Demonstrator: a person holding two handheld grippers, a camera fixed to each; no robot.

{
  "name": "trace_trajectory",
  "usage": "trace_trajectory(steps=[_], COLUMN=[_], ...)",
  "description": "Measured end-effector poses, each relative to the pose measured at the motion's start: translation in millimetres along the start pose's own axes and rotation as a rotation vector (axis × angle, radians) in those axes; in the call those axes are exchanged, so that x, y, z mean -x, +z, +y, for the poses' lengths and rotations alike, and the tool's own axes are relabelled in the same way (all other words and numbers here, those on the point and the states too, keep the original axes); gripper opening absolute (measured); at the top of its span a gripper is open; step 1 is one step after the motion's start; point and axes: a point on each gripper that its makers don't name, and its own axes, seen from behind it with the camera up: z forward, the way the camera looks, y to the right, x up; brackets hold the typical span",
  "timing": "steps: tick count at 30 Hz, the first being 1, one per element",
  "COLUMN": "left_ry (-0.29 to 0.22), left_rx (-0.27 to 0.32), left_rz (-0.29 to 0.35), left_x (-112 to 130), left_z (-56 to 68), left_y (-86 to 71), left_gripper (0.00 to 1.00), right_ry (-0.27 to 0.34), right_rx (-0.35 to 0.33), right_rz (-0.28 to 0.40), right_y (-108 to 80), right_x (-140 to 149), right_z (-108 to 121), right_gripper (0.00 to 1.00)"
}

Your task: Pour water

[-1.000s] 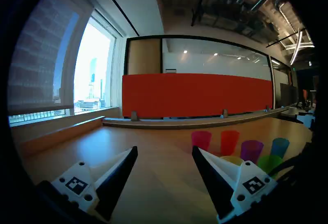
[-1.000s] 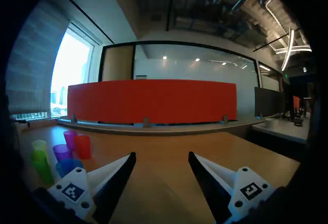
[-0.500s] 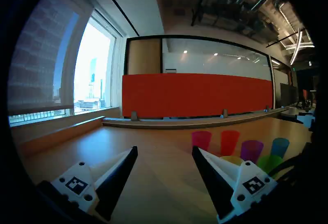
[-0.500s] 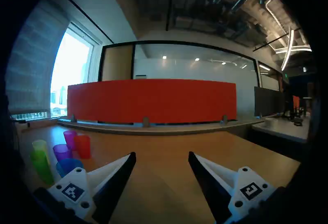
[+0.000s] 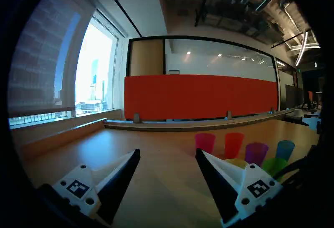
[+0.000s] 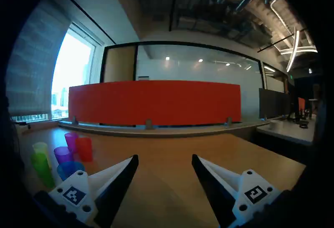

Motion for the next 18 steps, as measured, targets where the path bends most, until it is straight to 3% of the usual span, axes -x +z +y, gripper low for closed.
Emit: trace_trajectory(steps=[18], left_ry=[0.000], left_rx=[0.000], left_rz=[-0.001], left_x=[-1.3], left_z=[0.8], left_y=[0.7], left_gripper=[0.99], right_ry=[0.000], right_rx=[0.000], right_rz=[0.000], right_y=[0.6], right_x=[0.3], right_z=[-0.6], right_gripper=[0.99])
